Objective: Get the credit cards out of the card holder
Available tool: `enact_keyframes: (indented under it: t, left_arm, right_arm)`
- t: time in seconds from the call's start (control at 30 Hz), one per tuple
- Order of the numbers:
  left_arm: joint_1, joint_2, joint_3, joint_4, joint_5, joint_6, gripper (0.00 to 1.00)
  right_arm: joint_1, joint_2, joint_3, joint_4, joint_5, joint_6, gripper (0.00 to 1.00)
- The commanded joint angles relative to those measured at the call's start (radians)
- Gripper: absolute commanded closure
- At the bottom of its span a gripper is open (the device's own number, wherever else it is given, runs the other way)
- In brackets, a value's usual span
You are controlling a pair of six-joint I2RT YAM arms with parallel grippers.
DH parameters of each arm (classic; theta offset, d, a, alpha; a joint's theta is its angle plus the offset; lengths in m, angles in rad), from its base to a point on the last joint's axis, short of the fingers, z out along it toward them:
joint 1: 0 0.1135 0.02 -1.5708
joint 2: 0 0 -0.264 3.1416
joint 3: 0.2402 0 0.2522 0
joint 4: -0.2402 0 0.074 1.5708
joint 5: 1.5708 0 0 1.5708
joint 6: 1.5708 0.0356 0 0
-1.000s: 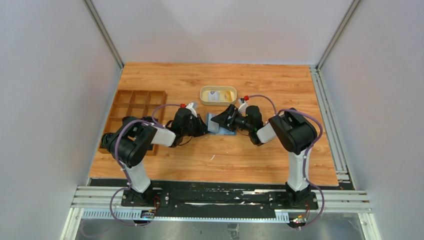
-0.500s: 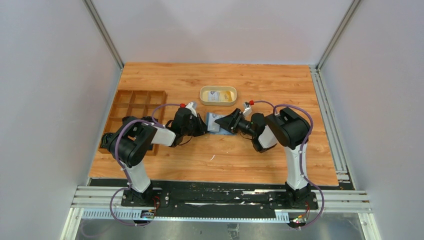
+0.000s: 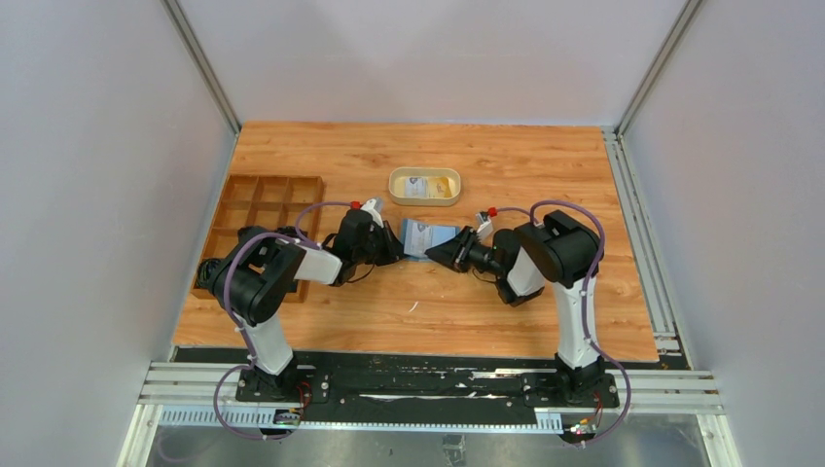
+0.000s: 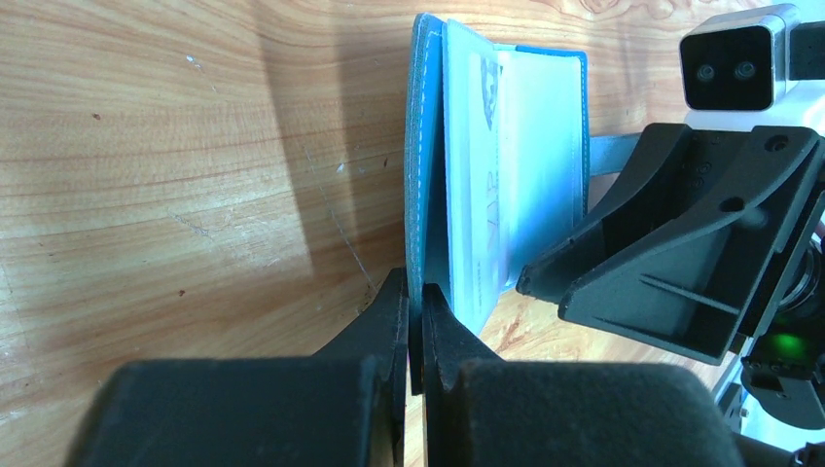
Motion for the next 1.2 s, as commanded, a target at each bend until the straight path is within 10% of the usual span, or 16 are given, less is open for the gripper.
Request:
enact_keyframes:
  t: [0.0,0.57,1.17]
  left_arm:
    - [0.0,0.127,-0.077,-0.357,-0.17,0.095,1.0]
    - [0.0,0.133,-0.075,-0.356,-0.166,0.099,1.0]
    - [0.0,0.144,-0.08,-0.343,-0.164,0.106,1.0]
  right_arm:
    - [-0.02,0.02,0.0,0.04,-0.012,0.002,0.69]
    - [-0.03,-0.259,0.118,-0.75,0.171,-0.298,0.39]
    - [0.032,-0.155,0.279,-0.92,0.19,-0.297,0.38]
